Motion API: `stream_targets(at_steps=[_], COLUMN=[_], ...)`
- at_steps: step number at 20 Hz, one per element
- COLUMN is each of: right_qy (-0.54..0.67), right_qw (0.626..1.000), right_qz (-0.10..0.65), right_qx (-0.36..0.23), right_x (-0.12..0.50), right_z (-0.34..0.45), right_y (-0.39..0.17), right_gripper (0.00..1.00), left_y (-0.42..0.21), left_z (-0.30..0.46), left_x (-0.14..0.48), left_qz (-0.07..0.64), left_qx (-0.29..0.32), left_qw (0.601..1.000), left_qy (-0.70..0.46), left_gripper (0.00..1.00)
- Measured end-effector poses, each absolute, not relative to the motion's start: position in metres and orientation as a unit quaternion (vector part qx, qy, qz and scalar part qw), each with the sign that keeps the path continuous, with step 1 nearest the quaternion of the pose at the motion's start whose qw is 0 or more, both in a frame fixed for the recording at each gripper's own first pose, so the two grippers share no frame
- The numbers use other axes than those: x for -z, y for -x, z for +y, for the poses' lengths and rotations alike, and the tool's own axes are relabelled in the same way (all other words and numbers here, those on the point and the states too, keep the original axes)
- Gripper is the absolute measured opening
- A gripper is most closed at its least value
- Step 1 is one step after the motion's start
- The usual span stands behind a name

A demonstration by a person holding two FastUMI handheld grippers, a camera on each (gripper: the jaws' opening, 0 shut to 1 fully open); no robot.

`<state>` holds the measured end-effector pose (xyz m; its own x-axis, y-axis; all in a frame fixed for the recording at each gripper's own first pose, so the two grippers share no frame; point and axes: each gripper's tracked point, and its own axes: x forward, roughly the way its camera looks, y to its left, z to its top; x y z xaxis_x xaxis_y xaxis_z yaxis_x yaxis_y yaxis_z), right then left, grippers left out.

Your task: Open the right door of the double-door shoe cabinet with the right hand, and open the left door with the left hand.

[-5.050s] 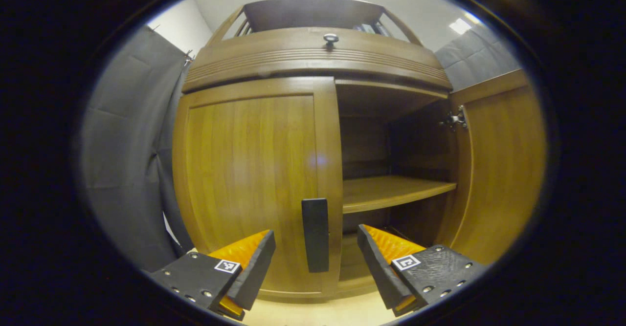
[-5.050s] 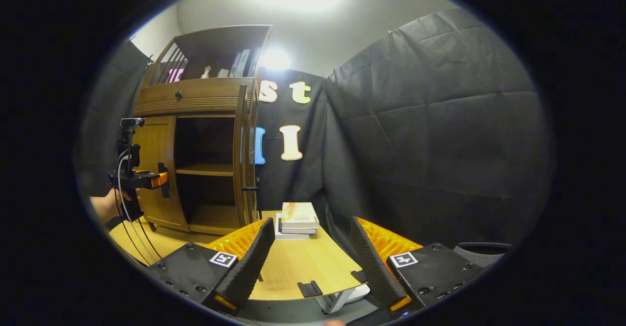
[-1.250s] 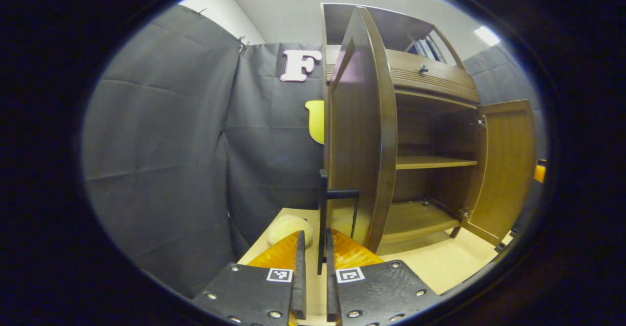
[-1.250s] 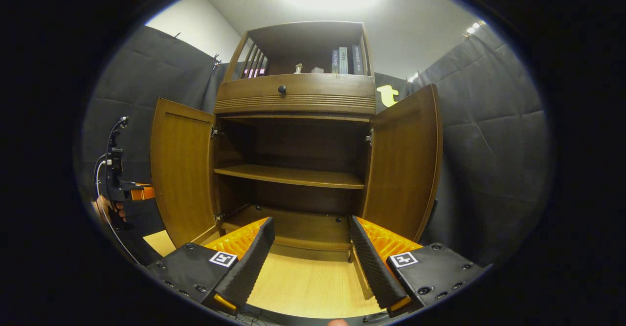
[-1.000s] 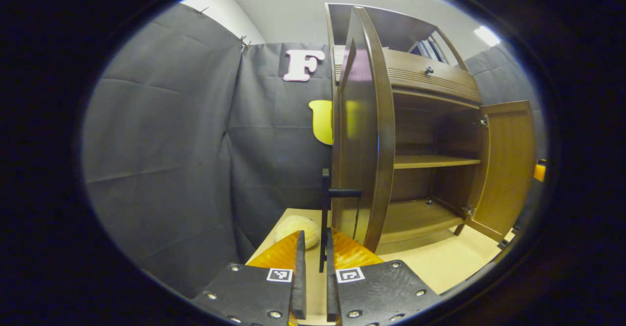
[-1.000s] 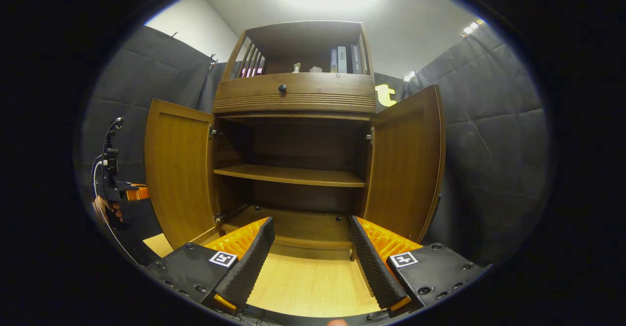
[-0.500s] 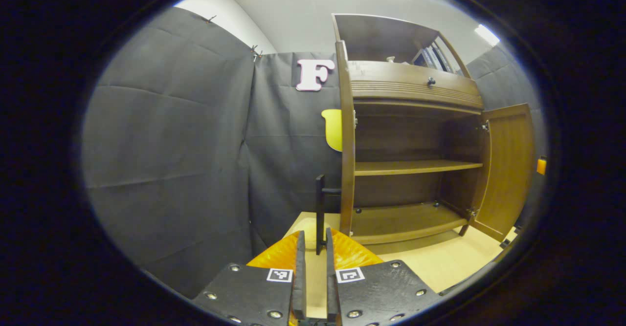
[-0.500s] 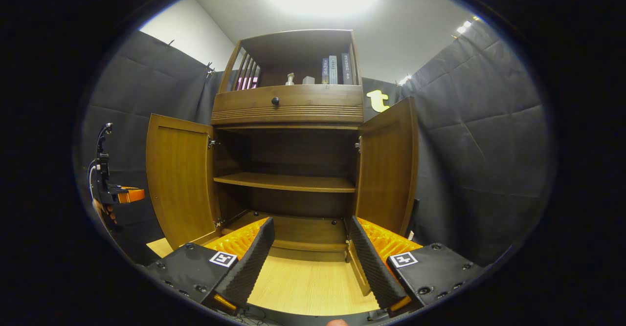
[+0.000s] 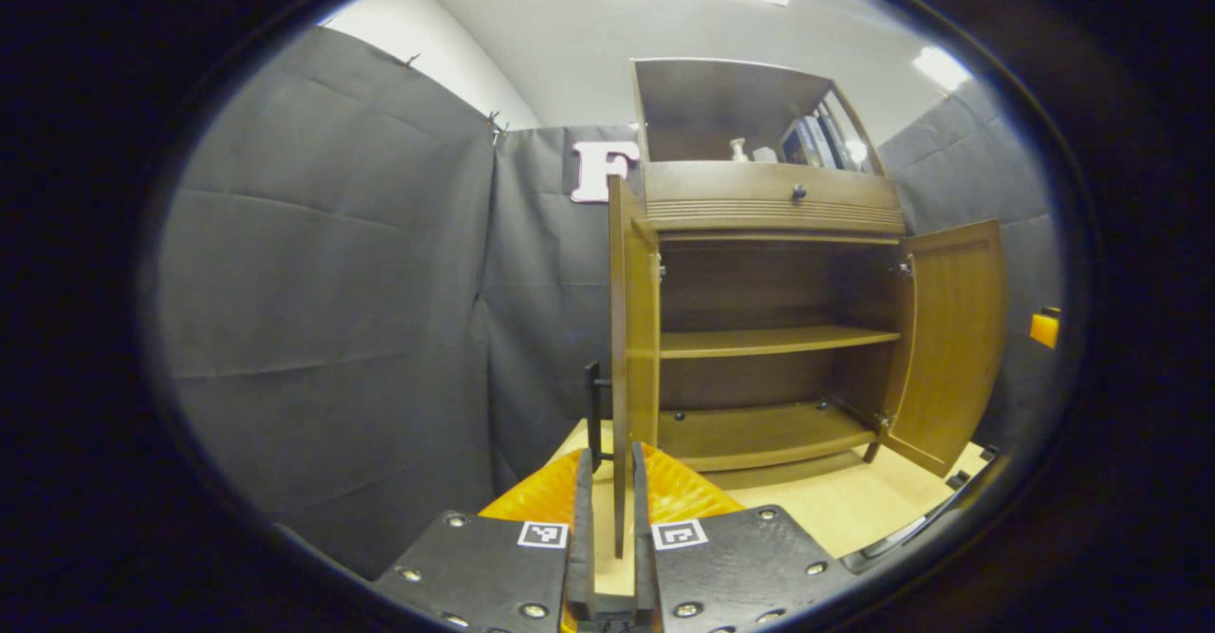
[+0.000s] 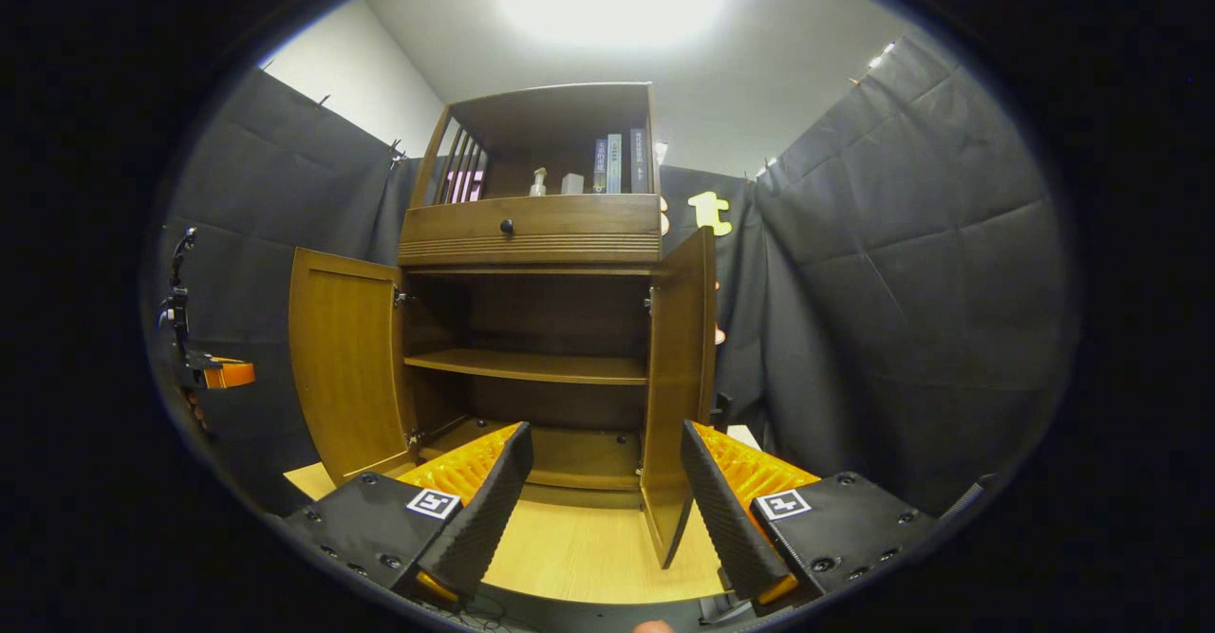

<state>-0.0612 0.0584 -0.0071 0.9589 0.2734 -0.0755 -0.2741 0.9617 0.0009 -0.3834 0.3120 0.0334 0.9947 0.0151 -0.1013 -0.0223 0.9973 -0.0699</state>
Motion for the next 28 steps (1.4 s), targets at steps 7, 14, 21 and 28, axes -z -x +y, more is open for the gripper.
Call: stream_targets(at_steps=[7,14,21,28], right_qy=[0.006,0.012,0.005,0.002], right_qw=[0.992,0.994,0.996,0.997], right_qz=[0.034,0.032,0.03,0.027], right_qx=[-0.12,-0.104,-0.087,-0.077], right_x=[0.002,-0.003,-0.003,-0.005], right_z=[0.028,0.012,0.001,-0.005], right_y=[0.07,0.069,0.065,0.059], right_gripper=[0.97,0.98,0.98,0.97], left_y=[0.419,0.434,0.433,0.429], left_z=[0.317,0.332,0.343,0.349], left_x=[-0.043,-0.05,-0.073,-0.075], left_qz=[0.041,0.035,-0.001,-0.001], left_qx=[-0.026,-0.048,-0.07,-0.075], left_qw=[0.998,0.997,0.997,0.997], left_qy=[0.028,0.042,0.033,0.028], left_gripper=[0.19,0.22,0.89,0.99])
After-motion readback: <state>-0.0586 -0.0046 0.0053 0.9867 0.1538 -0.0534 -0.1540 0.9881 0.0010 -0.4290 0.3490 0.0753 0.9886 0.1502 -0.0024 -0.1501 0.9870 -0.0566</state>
